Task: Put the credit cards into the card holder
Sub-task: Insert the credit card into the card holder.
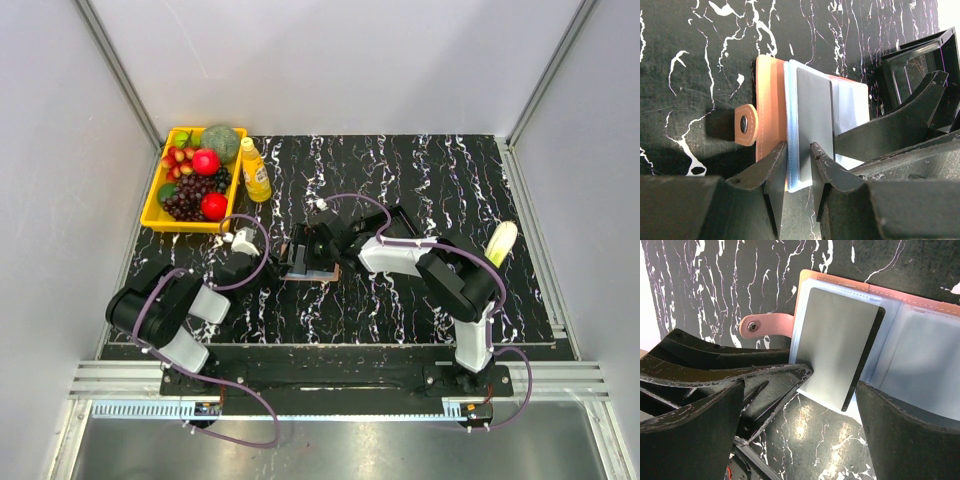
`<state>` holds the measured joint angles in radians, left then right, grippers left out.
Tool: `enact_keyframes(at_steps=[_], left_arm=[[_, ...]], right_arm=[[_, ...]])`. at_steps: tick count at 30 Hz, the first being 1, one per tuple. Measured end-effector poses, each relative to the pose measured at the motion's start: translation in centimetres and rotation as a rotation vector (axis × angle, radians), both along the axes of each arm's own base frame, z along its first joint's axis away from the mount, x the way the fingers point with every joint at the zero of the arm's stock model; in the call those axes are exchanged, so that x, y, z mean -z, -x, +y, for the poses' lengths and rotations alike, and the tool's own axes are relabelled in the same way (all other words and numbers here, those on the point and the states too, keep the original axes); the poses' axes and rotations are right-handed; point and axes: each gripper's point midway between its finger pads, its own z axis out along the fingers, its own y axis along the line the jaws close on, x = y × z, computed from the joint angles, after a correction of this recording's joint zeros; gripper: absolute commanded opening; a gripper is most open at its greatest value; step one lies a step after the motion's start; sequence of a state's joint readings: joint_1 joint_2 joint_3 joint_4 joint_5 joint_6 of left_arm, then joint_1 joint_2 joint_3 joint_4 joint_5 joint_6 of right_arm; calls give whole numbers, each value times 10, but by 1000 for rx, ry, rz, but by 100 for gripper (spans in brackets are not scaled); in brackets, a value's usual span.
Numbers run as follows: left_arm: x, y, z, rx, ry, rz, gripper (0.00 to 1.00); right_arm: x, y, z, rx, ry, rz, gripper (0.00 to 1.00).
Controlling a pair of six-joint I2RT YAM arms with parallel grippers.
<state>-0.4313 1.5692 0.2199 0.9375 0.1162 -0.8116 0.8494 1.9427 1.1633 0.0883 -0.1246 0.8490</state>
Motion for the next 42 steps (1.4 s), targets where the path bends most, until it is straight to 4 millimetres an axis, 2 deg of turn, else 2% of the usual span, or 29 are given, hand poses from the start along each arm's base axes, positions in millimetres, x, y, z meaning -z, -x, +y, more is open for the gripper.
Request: enact_keyframes(at_steps=[21, 25, 27, 29, 34, 40, 41, 42], left_arm=[[0, 2, -4, 16, 18, 3, 32], [-1, 4, -3, 19, 16, 2, 41], [-6, 6, -3, 31, 13, -7, 50], [-12, 7, -1, 28, -1, -18, 51], [-24, 9, 7, 24, -59, -39, 65], [-22, 11, 19, -3, -144, -12, 79], [-21, 14, 20, -1, -155, -1, 85], [-19, 15, 21, 2, -167, 9, 99]], right_arm=[[-4, 2, 3, -31, -34, 33, 100], [-5, 3, -2, -29, -32, 17, 100], [-11, 4, -5, -32, -32, -1, 100], [-19, 4, -8, -45, -34, -30, 99], [-32, 3, -12, -86, -26, -98, 99], [-23, -10, -28, -37, 43, -128, 99], [-21, -14, -32, -15, 58, -138, 99], [-19, -18, -37, 8, 76, -147, 99]])
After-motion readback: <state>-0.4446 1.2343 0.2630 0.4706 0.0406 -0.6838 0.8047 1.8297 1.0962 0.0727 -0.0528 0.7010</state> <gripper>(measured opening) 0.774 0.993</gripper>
